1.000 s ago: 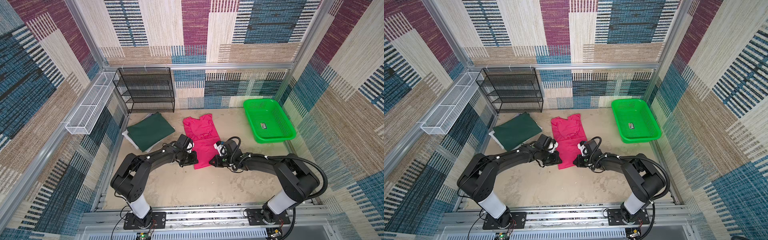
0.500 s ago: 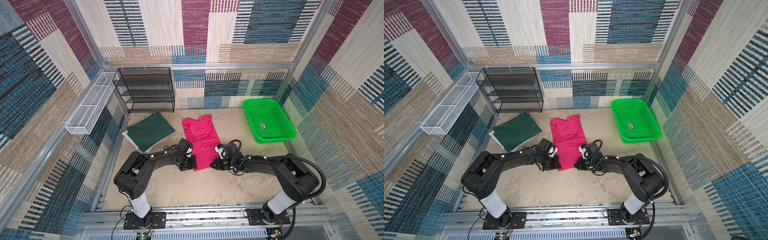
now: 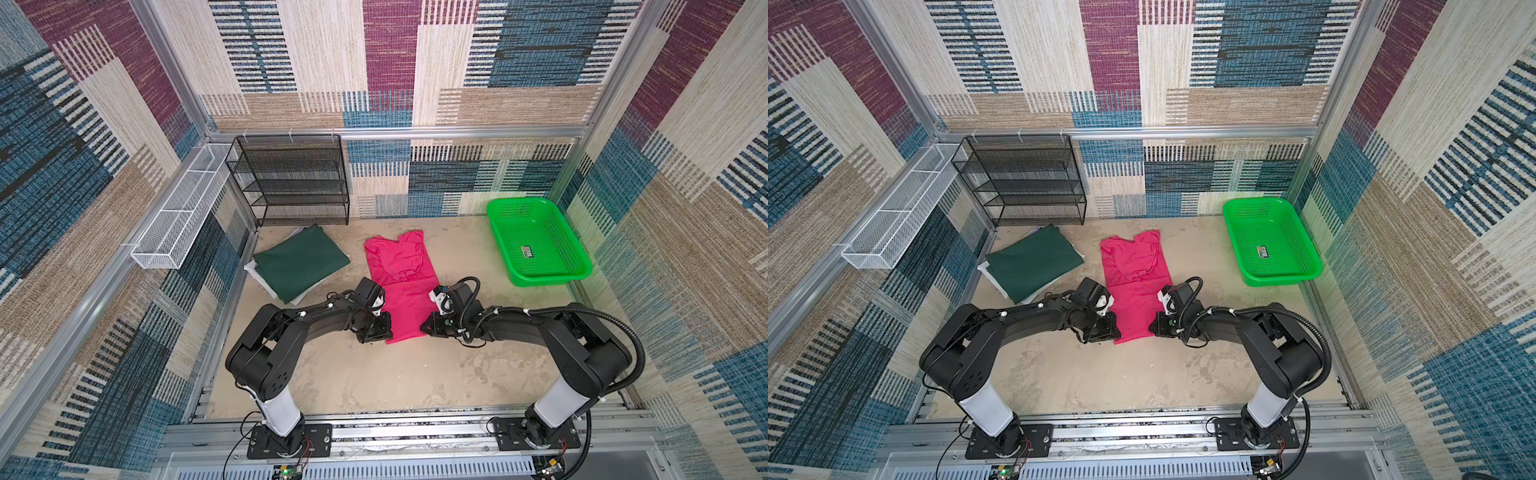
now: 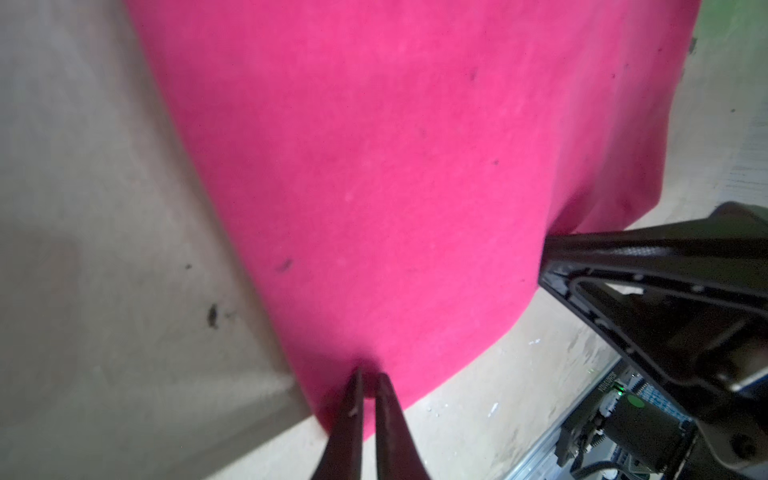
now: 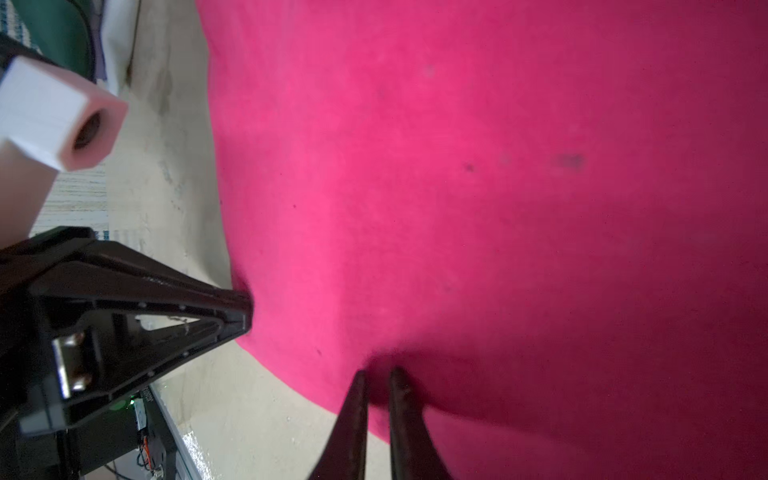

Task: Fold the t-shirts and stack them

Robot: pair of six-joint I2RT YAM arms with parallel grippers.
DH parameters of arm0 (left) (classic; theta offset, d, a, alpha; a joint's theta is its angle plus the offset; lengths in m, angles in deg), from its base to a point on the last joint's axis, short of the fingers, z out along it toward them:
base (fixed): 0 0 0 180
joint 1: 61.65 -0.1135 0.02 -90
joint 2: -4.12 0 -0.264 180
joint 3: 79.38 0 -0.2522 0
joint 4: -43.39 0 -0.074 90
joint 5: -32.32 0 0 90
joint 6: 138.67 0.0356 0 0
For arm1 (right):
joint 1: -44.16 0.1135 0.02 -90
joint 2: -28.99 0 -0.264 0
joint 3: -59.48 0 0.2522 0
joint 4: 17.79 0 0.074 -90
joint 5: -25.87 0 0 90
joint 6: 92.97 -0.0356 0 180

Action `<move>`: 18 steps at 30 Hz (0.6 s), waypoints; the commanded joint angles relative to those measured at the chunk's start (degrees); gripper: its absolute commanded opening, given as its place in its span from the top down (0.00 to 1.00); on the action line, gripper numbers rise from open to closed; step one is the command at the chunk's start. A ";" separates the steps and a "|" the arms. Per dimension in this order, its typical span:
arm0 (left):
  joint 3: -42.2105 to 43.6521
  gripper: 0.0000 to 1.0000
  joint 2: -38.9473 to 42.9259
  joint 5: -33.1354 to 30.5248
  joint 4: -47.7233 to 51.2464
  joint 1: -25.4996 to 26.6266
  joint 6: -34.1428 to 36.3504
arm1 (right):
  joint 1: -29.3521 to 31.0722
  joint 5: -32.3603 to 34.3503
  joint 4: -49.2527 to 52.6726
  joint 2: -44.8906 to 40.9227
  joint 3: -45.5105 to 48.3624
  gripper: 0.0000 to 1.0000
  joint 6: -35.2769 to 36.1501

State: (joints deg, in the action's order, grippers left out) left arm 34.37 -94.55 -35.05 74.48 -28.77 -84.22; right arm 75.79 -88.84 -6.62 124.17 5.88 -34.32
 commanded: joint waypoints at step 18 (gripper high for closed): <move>5.14 0.88 5.59 -5.87 10.41 -0.45 3.09 | 0.08 3.58 11.05 -13.98 4.33 0.82 0.48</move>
State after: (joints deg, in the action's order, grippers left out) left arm 38.32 -89.85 -37.98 78.78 -29.19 -82.95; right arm 75.82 -86.79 1.62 112.15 10.71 -34.32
